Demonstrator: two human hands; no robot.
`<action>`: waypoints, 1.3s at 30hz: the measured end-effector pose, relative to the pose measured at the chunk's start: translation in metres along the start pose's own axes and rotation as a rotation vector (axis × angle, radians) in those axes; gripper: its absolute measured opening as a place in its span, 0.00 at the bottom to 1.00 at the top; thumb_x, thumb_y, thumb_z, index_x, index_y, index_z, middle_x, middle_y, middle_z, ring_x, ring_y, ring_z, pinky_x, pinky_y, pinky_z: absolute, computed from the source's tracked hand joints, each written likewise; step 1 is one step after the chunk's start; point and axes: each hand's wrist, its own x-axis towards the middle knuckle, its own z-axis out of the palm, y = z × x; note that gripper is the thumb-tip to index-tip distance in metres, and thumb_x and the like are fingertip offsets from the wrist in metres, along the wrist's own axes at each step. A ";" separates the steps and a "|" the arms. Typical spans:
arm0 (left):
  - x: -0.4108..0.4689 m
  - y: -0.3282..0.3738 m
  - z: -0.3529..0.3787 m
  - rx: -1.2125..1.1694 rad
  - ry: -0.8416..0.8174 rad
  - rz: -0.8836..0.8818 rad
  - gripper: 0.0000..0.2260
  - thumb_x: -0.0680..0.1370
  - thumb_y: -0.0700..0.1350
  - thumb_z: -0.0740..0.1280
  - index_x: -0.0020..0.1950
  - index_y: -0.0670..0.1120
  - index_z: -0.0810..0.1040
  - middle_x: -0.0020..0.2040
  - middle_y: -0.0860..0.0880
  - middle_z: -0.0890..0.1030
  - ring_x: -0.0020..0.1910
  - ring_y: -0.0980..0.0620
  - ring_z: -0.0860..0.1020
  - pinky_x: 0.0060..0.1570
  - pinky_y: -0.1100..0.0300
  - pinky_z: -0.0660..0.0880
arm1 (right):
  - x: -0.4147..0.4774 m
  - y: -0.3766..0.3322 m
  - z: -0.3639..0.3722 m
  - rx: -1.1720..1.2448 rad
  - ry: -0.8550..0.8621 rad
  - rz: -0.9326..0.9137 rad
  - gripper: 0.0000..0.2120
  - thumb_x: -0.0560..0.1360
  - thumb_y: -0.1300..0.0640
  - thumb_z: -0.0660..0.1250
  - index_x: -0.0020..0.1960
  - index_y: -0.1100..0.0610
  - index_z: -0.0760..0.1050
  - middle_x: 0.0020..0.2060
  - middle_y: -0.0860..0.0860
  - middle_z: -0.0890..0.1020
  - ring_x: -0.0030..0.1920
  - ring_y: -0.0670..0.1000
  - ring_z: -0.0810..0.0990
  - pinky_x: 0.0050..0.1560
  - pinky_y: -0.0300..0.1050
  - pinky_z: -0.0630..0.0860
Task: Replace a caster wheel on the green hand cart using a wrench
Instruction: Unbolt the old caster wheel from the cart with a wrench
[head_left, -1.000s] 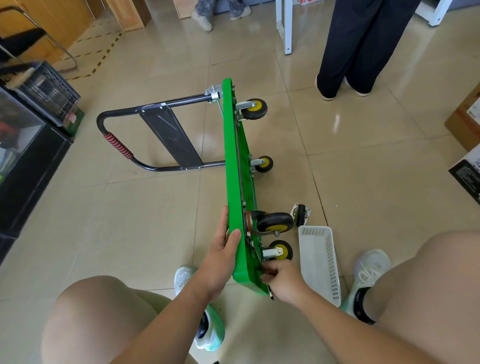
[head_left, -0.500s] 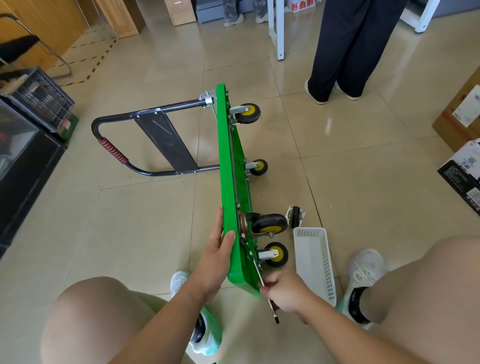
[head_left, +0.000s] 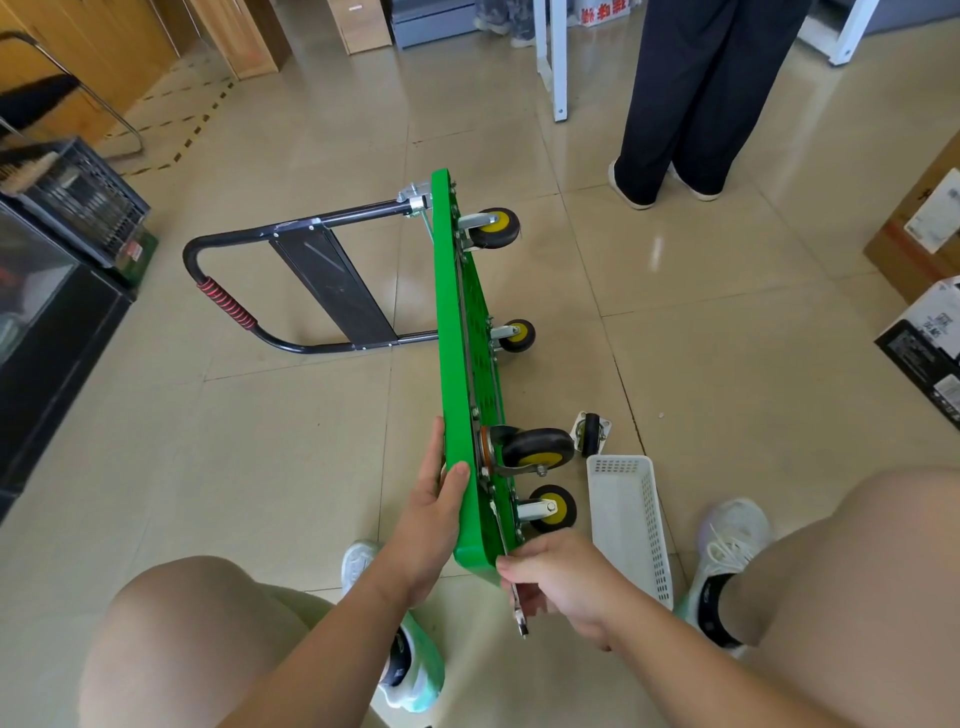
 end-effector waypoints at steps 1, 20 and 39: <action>0.000 0.000 0.000 0.000 0.001 0.002 0.26 0.88 0.50 0.58 0.68 0.85 0.58 0.67 0.71 0.78 0.67 0.54 0.80 0.66 0.47 0.79 | -0.001 -0.002 0.001 0.026 -0.004 -0.001 0.08 0.72 0.56 0.76 0.36 0.58 0.85 0.32 0.53 0.83 0.29 0.48 0.80 0.30 0.37 0.74; -0.001 0.002 0.001 0.020 0.011 0.012 0.27 0.88 0.49 0.58 0.75 0.79 0.53 0.66 0.71 0.78 0.68 0.56 0.79 0.70 0.47 0.76 | 0.004 -0.001 0.006 0.108 0.037 -0.034 0.09 0.74 0.53 0.74 0.38 0.57 0.85 0.35 0.54 0.84 0.35 0.50 0.80 0.41 0.44 0.78; 0.000 0.000 -0.001 0.012 0.009 0.005 0.27 0.88 0.49 0.58 0.74 0.80 0.53 0.66 0.68 0.80 0.66 0.52 0.81 0.68 0.45 0.78 | 0.034 0.015 -0.001 -0.240 0.087 0.014 0.05 0.76 0.57 0.72 0.50 0.51 0.86 0.45 0.48 0.87 0.49 0.52 0.85 0.59 0.52 0.81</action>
